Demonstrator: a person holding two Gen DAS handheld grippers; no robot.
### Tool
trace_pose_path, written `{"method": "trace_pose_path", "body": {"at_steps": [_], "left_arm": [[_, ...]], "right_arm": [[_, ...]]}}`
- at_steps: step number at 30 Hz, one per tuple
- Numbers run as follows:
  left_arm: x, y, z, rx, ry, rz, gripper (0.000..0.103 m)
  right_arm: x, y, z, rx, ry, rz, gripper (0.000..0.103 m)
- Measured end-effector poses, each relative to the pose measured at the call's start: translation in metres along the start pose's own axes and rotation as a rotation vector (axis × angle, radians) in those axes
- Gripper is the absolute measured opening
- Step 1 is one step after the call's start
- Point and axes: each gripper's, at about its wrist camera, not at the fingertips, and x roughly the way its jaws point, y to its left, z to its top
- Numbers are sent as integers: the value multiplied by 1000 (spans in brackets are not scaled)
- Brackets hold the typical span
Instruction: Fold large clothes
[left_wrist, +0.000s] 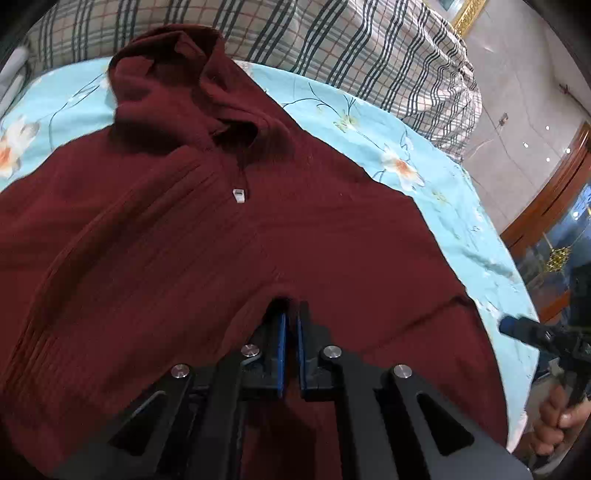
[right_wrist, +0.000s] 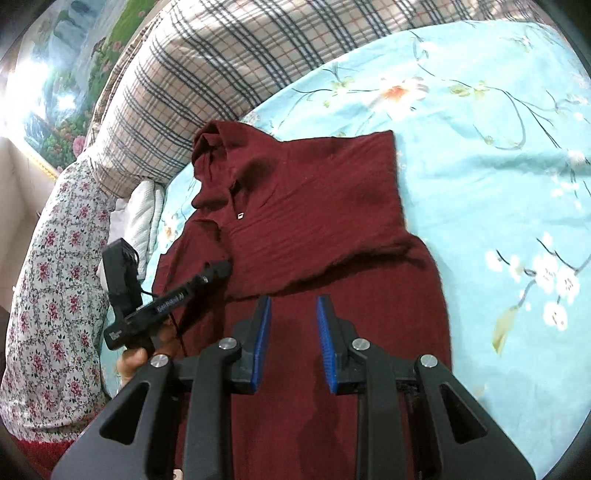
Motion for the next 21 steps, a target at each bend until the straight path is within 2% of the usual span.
{"method": "trace_pose_path", "body": {"at_steps": [2,3,4,6,9,10,12,14,17,21], "left_arm": [[-20,4,-7,-5,-4,-2,14],[-31,5,-13,-5,-13,1,15],[-48,8,-22,-5,-29,15,15],[-74,17,-35,-13,-53,39,16],[-112,41,-49,-61,-110,143,16],[-125,56,-52,-94,-134,206,16],[-142,77,-58,-138,-167,280,16],[-150,100,-61,-178,-176,362,15],[-147,121,-64,-208,-162,421,13],[-142,134,-66,-238,-153,410,13]], "right_arm": [[8,11,3,-33,9,11,34],[12,17,4,-50,12,20,42],[17,24,5,-70,16,30,46],[30,41,6,-116,34,53,46],[55,68,2,-157,81,109,46],[66,79,0,-172,98,127,46],[82,92,-6,-192,123,148,46],[103,106,-12,-200,165,190,46],[136,116,-22,-153,229,235,46],[174,120,-31,-67,277,248,46]]}}
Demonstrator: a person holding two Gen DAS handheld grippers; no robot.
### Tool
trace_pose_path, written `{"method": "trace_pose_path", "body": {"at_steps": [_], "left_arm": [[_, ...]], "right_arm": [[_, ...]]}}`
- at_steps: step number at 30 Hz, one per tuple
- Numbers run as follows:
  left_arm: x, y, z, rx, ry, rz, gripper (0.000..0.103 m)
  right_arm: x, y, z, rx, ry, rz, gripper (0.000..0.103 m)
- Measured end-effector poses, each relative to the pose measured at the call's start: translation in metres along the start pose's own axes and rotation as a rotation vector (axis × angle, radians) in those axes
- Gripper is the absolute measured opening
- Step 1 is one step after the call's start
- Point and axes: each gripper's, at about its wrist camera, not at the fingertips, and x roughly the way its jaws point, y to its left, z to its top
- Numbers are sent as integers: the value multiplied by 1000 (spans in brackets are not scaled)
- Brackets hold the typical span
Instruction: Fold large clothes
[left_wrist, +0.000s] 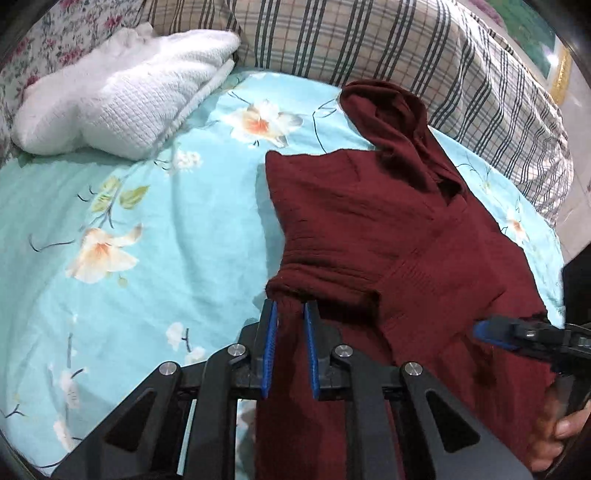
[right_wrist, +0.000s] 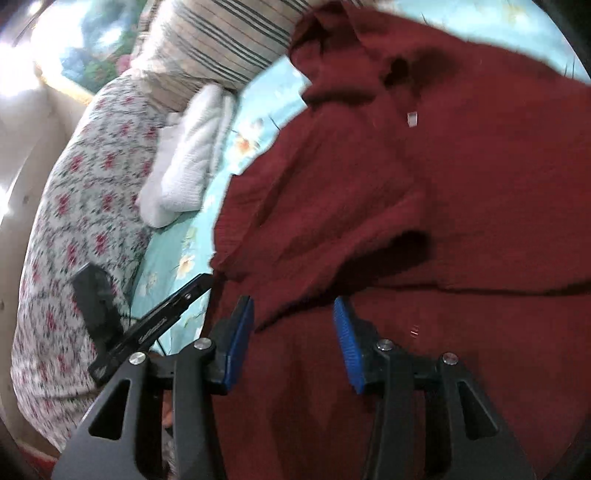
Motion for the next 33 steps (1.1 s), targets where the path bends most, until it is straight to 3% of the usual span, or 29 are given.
{"method": "trace_pose_path", "body": {"at_steps": [2,3,4,5,6,10,13,16,20,24,28,29,30,31,33], "left_arm": [[7,-1,1,11,12,19,13],[13,-1,1,12,22,41,13],[19,-3,3,6,29,56,13],[21,-1,4,0,34,62,13],[24,-1,4,-7,37,64,15],[30,5,6,-33,43,58,18],[33,0,9,-25,46,82,18],[36,-4,10,-13,48,112,18],[38,-4,12,-18,52,116,18],[38,-4,12,-15,53,116,19],[38,-6,11,-8,49,126,19],[38,-6,11,-6,49,127,19],[38,-6,12,-7,49,126,19],[38,-6,12,-9,49,123,19],[38,-5,12,-13,49,116,19]], "right_arm": [[17,-4,2,40,12,26,46],[22,-5,2,49,11,37,41],[24,-4,3,52,8,41,19],[24,-3,3,58,3,47,7],[19,-2,3,64,-17,64,5],[-34,-3,7,78,-158,105,5],[-82,-25,12,167,-300,134,5],[-124,-70,12,333,-450,113,8],[-150,-123,7,508,-535,64,9],[-179,-155,-8,622,-640,-57,9],[-192,-140,-4,507,-623,-145,9],[-190,-123,2,416,-585,-181,11],[-185,-110,7,335,-551,-209,23],[-177,-90,10,213,-500,-259,42],[-163,-63,8,40,-428,-328,60]]}}
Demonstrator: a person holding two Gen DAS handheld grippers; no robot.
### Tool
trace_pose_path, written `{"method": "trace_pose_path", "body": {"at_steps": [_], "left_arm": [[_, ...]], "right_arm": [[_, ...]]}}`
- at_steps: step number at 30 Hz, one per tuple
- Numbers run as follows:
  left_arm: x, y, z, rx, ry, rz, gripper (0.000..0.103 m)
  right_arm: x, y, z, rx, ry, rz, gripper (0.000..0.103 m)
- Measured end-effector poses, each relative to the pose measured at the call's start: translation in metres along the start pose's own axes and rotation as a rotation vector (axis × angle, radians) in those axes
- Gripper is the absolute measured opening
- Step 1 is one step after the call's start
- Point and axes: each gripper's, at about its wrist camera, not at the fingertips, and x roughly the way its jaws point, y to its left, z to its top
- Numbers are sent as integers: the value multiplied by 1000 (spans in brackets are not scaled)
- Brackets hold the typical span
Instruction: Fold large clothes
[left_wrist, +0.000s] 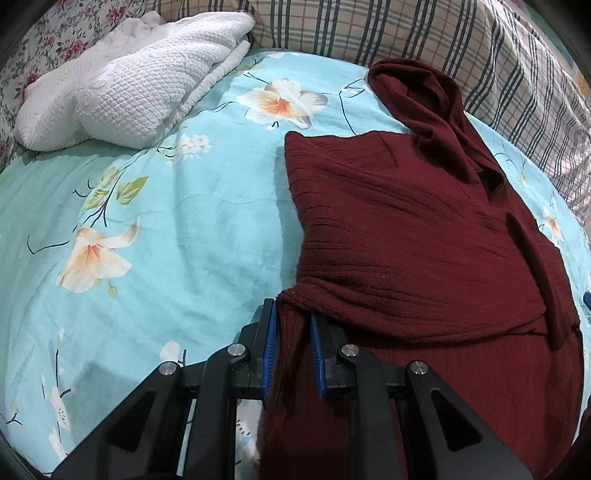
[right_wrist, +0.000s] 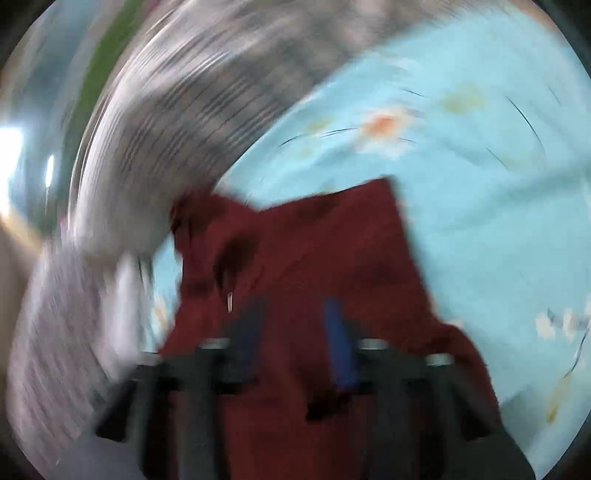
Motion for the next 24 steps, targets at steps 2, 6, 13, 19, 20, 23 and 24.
{"method": "trace_pose_path", "body": {"at_steps": [2,6,13,19,20,23,24], "left_arm": [[0,1,0,-5,-1,-4,19],[0,1,0,-5,-3,-6,19],[0,2,-1,-13,-4,-18,19],[1,1,0,-6,-1,-13,19],[1,1,0,-4,-1,-10,19],[0,-1,0,0,1,-3,19],[0,-1,0,1,3,-3,19]], "right_arm": [[5,29,-16,-203,56,-34,60],[33,57,-52,-541,181,-200,60],[49,33,-38,-523,262,-226,7],[7,-23,40,-46,229,150,7],[9,-37,52,-2,216,118,7],[23,-60,69,-2,175,-121,8],[27,-63,69,-24,168,-208,8]]}}
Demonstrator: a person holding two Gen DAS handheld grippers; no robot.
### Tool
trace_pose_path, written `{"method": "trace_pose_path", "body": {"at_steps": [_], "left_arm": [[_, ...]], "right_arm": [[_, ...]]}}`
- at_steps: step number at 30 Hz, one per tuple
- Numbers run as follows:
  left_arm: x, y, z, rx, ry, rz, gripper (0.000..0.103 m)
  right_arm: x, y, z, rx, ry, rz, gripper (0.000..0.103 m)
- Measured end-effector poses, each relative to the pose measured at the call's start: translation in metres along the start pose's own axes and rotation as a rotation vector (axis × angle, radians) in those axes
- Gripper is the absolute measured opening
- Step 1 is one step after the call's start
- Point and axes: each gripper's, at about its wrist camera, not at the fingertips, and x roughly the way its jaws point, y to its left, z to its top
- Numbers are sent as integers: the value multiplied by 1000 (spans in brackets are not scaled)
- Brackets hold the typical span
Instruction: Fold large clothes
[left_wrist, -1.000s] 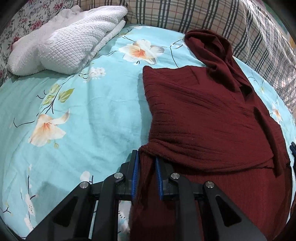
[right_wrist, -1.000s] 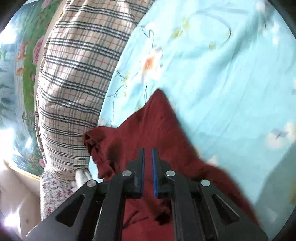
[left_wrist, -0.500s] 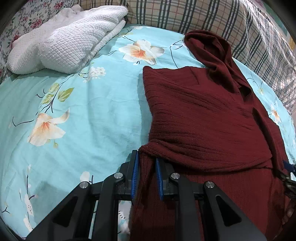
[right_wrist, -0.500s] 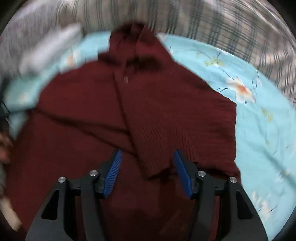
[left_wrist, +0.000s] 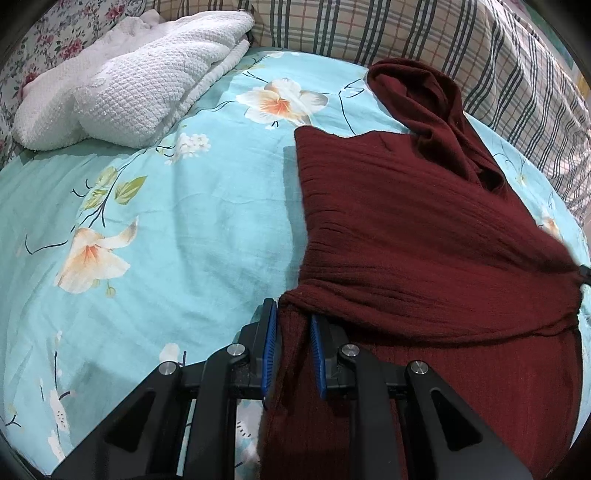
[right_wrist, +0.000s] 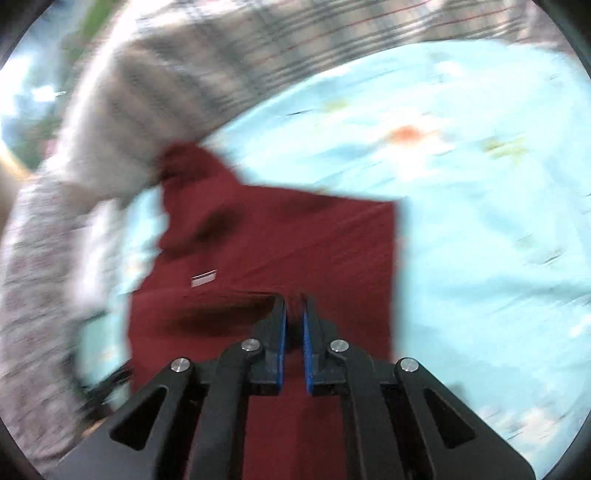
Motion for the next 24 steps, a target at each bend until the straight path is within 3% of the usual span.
{"method": "trace_pose_path", "body": {"at_steps": [1,2,6,9,13,15,17,18,19,21,24], "left_arm": [[0,0,0,0,1,-2,19],[0,1,0,-1,2,-5,19],[-9,4,-1,-10,14,-26,18],[-32,2,-1,-22,-18,-94,17],[-51,-21,10,31,-60,-157,20],[-41,-31,15,55,-44,-136,28],[-21,-38,16,64,3,-97,28],[-7,-40,16,58,44,-85,28],[-3,-41,17,51,53,-81,28],[-7,-45,26,47,35,-99,32],[-10,-49,52,17,13,-147,32]], "right_arm": [[2,0,-1,-6,-13,-65,8],[2,2,-1,-2,-21,-72,8],[-14,21,-15,-51,-101,21,9],[6,36,-23,-104,-13,151,10],[45,30,-26,-97,93,63,10],[48,16,-27,-18,111,80,10],[40,17,-23,0,88,88,10],[37,21,-21,-11,76,96,16],[31,25,-22,-24,64,123,28],[30,39,-11,-61,47,179,49],[26,72,11,-145,-6,213,51]]}}
